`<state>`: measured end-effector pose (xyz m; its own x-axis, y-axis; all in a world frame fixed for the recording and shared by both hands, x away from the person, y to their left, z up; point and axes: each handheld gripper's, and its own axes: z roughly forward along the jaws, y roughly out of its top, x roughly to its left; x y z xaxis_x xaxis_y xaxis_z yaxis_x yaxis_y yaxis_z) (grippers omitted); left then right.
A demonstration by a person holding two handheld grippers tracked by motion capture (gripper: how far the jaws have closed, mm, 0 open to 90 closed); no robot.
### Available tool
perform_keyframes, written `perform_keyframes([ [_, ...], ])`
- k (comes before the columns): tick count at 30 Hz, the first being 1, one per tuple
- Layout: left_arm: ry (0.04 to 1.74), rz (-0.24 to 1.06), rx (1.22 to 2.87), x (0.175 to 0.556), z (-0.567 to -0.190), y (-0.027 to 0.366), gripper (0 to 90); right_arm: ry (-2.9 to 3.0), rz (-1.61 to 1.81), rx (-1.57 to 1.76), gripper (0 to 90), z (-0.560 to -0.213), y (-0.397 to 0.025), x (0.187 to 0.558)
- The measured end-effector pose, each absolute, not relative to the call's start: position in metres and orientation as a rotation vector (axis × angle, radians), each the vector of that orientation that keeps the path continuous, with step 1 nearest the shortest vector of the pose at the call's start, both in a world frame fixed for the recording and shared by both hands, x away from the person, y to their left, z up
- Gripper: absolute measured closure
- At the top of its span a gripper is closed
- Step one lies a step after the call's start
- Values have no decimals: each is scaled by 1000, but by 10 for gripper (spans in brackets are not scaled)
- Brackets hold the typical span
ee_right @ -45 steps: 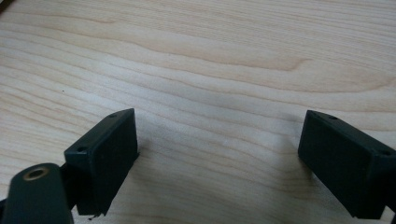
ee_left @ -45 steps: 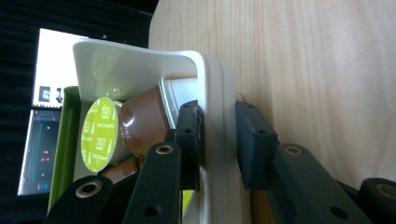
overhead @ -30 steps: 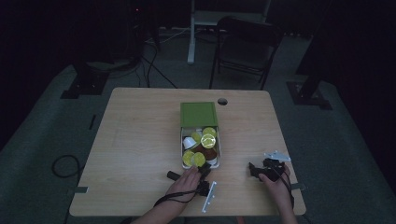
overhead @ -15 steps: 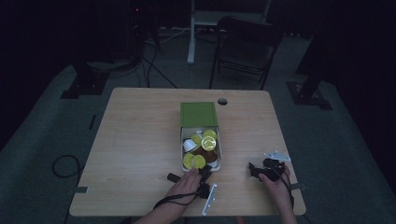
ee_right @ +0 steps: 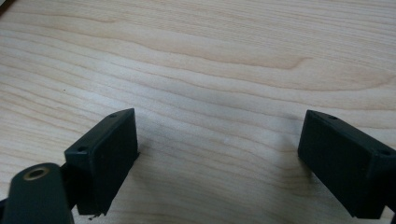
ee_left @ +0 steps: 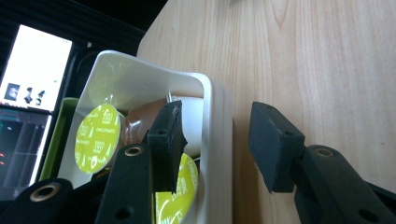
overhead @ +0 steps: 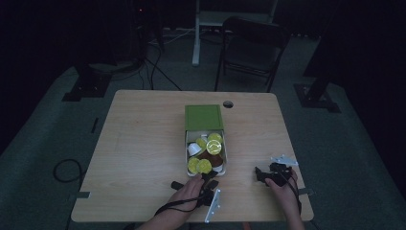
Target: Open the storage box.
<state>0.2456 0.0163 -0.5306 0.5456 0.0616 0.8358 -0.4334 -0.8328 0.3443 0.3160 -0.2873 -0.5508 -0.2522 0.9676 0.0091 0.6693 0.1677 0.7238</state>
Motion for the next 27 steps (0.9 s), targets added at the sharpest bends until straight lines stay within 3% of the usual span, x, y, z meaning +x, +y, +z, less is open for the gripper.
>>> perform_keyframes([
  [9,-199,1142,2274,242,-524,30,579,1991,860,1544,116,-551,-287,316],
  [27,-70,1045,2300,239,-515,61,591,1990,860,1544,116,-551,-287,316],
])
